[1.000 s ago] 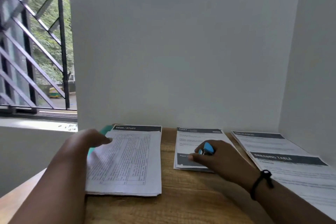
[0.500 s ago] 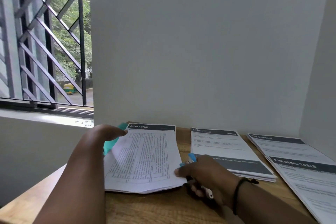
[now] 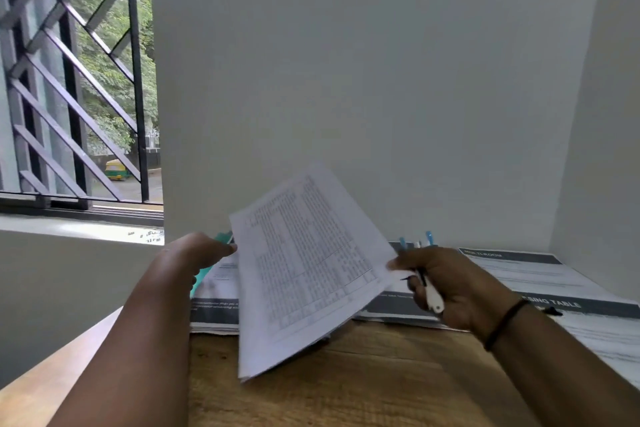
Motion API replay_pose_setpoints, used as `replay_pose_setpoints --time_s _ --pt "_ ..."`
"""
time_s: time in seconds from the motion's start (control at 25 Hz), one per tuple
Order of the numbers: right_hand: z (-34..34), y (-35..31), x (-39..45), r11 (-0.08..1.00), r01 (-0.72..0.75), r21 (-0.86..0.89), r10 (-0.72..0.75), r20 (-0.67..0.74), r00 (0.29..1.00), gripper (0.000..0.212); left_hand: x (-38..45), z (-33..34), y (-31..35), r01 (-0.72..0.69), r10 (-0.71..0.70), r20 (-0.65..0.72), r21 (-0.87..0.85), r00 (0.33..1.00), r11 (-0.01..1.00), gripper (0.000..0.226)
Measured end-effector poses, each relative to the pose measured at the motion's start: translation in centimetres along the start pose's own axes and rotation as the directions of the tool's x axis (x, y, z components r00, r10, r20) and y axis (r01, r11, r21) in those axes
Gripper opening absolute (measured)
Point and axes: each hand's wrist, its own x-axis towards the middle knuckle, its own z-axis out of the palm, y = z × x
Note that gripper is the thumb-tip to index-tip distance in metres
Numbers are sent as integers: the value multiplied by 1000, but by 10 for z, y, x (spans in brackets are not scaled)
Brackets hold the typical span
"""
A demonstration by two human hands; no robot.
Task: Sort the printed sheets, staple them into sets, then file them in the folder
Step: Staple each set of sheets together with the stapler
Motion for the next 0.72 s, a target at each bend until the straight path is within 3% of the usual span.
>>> replay_pose_setpoints --time_s 0.16,0.28,0.44,0.56,0.72 --pt "-62 -31 8 993 -60 106 70 -85 994 17 17 12 -2 -15 26 -100 111 995 994 72" --pt "-100 -35 13 993 -102 61 111 -161 981 11 36 27 -10 -13 30 -76 213 997 977 77" --pt "-131 -20 16 915 -262 -308 185 -256 949 13 53 41 -14 4 -15 43 243 999 970 77" --pt "-132 -10 17 667 -343 -661 153 -329 932 19 52 41 -12 35 -47 44 246 998 969 64" --pt "-124 -6 24 539 -331 -774 74 -348 935 35 43 40 -7 44 -55 42 229 998 972 63"
